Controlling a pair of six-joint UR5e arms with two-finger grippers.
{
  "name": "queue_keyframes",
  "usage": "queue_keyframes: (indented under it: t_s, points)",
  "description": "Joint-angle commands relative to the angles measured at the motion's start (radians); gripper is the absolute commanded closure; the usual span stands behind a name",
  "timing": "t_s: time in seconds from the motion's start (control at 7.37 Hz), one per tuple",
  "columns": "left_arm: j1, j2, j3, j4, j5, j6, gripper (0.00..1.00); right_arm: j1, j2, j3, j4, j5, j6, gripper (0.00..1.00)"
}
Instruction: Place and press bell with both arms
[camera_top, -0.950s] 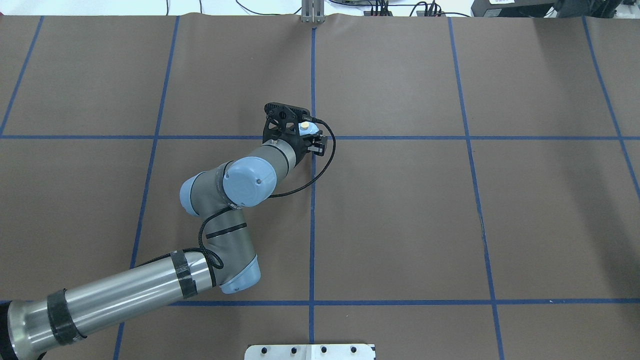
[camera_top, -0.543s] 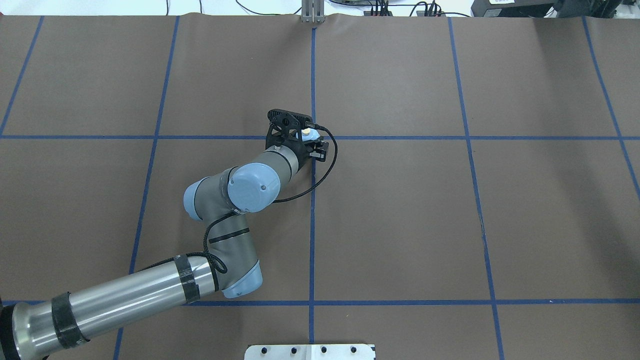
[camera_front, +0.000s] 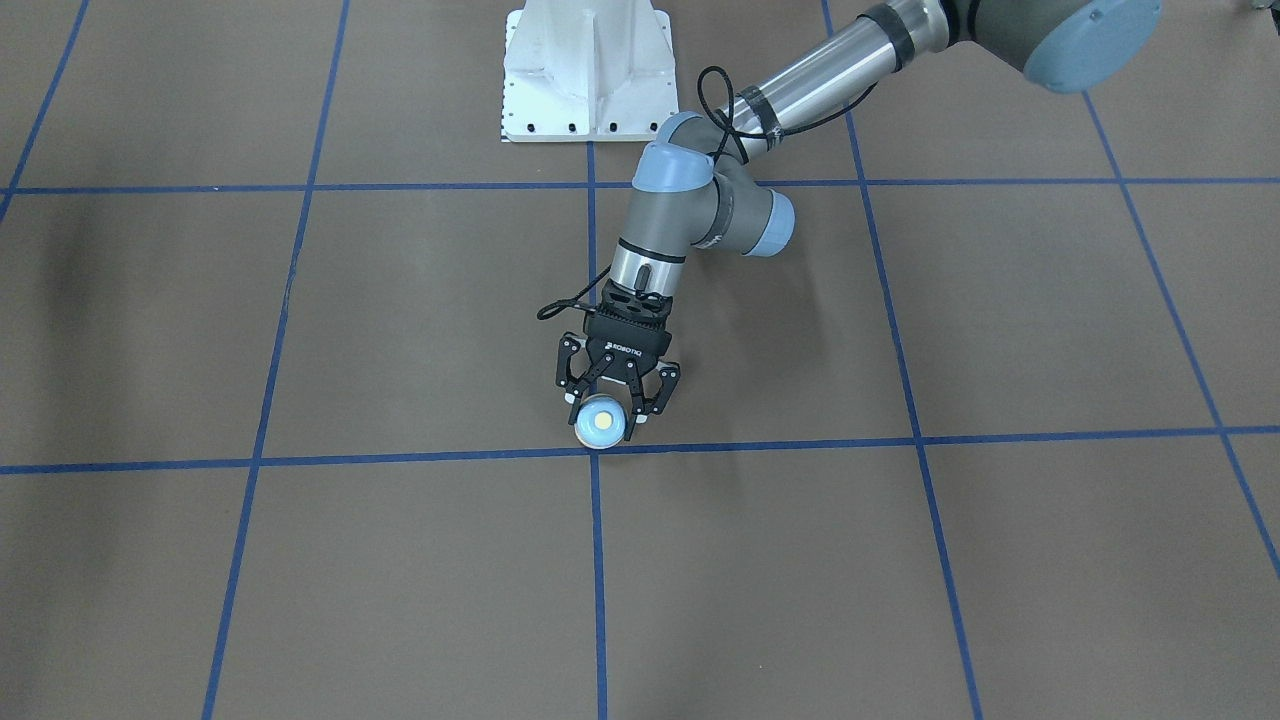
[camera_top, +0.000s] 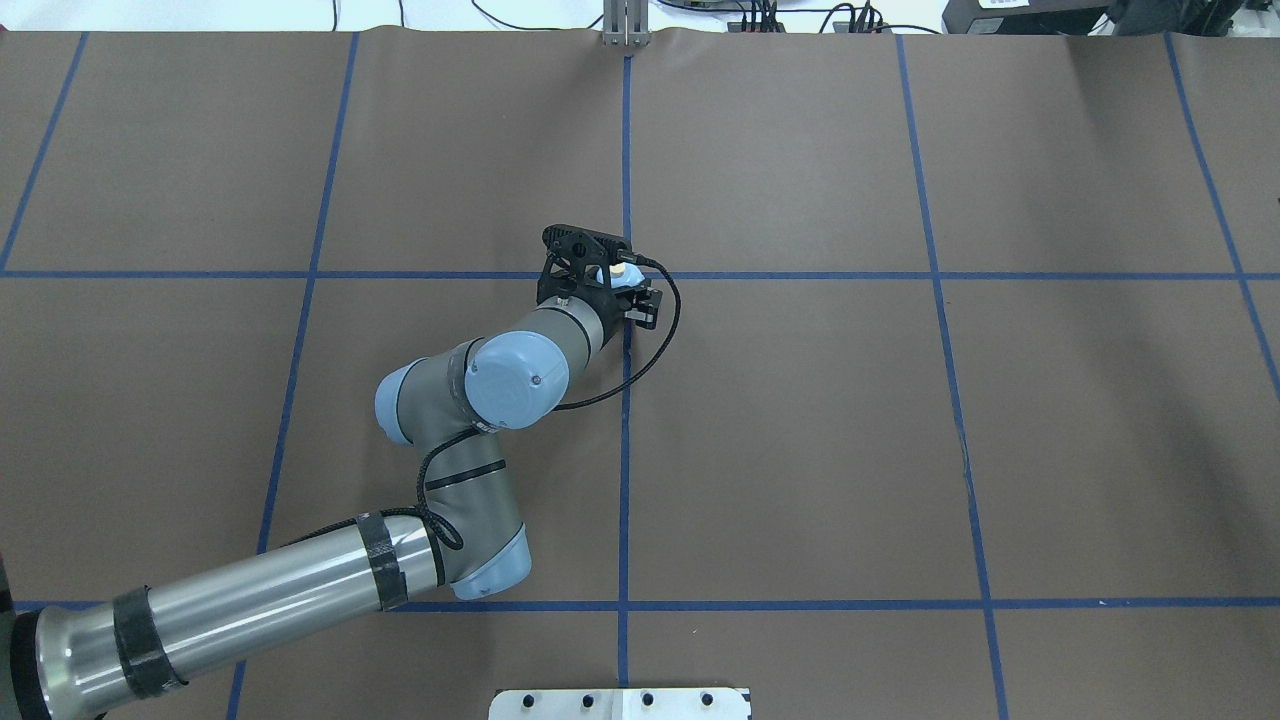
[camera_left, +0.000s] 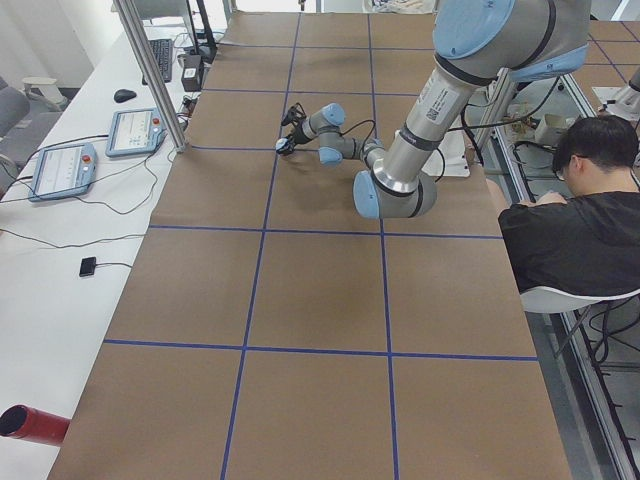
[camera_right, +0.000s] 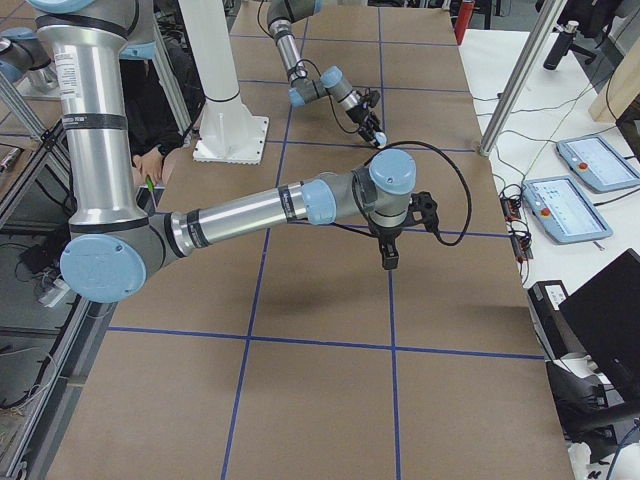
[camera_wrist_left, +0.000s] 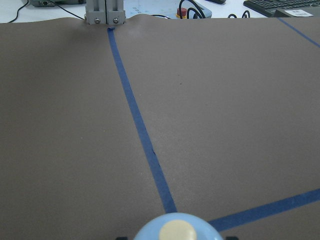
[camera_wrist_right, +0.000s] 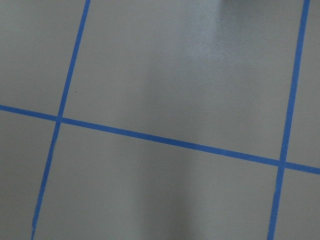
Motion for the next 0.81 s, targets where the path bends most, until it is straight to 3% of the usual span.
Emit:
queue_keyframes:
  t_s: [0.0, 0.14, 0.27, 0.68]
  points:
    - [0.01, -0.012, 0.009, 0.002, 0.001, -0.003, 0.87, -0.004, 0.025, -0.001, -0.03, 0.002, 0.001, 0.0]
    - [0.01, -0.012, 0.009, 0.002, 0.001, -0.003, 0.26, -0.007, 0.029, 0.001, -0.03, 0.005, 0.02, 0.0]
    - [0.01, -0.012, 0.008, 0.002, 0.001, -0.006, 0.0, -0.008, 0.05, 0.001, -0.03, 0.007, 0.058, 0.0]
    - [-0.026, -0.023, -0.014, -0.006, -0.016, 0.002, 0.0, -0.09, 0.144, -0.001, -0.027, -0.004, 0.309, 0.0]
